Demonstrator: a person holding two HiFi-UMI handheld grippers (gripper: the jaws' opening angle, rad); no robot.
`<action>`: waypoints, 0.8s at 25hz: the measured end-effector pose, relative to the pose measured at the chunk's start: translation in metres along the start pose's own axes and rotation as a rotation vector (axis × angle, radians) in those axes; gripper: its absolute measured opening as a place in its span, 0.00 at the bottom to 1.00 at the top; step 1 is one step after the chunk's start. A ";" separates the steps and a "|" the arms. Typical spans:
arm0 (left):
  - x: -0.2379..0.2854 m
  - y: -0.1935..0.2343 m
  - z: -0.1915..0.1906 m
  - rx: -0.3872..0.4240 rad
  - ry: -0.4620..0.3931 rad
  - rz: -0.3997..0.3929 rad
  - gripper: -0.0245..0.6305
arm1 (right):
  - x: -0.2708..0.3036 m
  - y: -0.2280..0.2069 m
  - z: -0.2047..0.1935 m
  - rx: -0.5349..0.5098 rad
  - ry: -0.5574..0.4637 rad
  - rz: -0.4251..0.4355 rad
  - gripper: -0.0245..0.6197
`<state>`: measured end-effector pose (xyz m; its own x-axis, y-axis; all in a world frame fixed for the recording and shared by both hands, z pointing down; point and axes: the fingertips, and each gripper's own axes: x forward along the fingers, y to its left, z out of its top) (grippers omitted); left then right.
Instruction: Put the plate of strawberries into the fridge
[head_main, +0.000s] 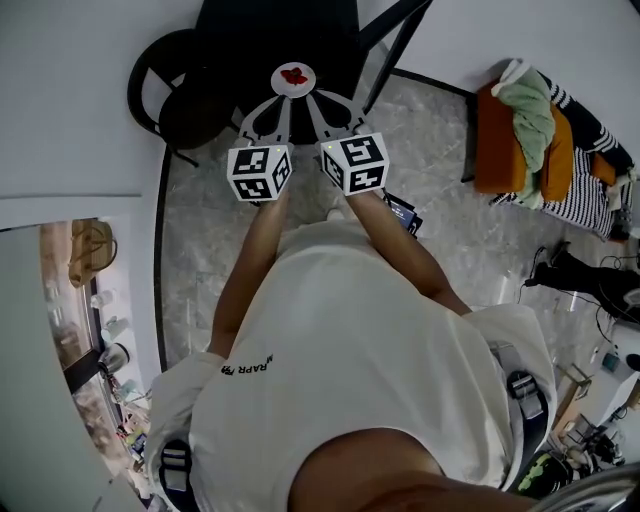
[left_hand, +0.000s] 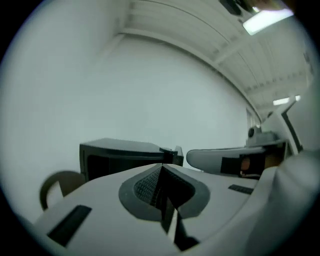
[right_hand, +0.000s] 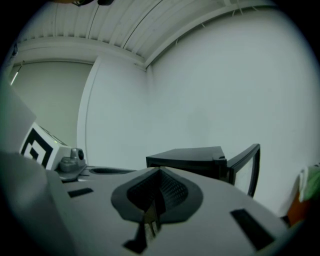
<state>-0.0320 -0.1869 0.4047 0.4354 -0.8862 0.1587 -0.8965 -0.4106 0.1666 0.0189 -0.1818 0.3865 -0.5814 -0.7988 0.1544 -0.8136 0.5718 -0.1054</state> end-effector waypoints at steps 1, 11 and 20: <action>0.000 -0.003 0.002 0.085 0.010 0.011 0.04 | 0.001 0.001 0.000 -0.013 0.000 0.002 0.06; -0.004 -0.003 0.010 0.213 -0.023 0.040 0.04 | 0.004 -0.002 0.000 -0.043 -0.006 -0.016 0.06; -0.004 -0.009 0.017 0.251 -0.033 0.043 0.04 | 0.003 -0.003 -0.001 -0.038 -0.006 -0.017 0.06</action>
<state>-0.0274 -0.1833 0.3862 0.3972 -0.9087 0.1283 -0.9082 -0.4093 -0.0871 0.0200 -0.1858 0.3879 -0.5678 -0.8094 0.1497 -0.8225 0.5650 -0.0652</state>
